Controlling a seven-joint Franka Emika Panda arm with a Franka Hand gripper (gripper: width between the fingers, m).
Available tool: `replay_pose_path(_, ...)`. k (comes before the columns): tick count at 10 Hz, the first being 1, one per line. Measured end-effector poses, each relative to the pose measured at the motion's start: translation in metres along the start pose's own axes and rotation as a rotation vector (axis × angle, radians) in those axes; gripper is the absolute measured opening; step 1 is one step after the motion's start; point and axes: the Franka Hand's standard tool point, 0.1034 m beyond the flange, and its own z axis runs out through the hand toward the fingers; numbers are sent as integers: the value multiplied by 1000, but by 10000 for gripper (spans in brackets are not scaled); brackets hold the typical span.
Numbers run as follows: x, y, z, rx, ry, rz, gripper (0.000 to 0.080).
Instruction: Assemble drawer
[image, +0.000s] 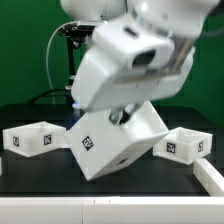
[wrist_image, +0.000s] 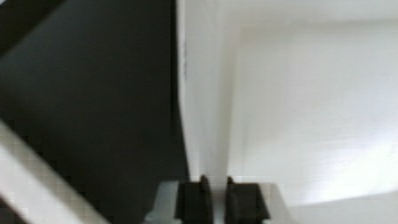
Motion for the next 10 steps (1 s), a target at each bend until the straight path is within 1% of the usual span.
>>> replay_pose_path(1, 1, -2, -15, 5, 37, -45, 32)
replay_pose_path(2, 8, 1, -29, -11, 115, -60, 32)
replay_pose_path(3, 9, 4, -36, -30, 209, -62, 32)
replay_pose_path(4, 4, 7, -32, -40, 255, -49, 32)
replay_pose_path(5, 3, 11, -30, -48, 286, -46, 32)
replay_pose_path(6, 3, 15, -31, -56, 303, -43, 31)
replay_pose_path(7, 4, 14, -30, -58, 297, -79, 31)
replay_pose_path(9, 12, 24, -39, -75, 293, -160, 31)
replay_pose_path(10, 15, 26, -41, -76, 288, -186, 31)
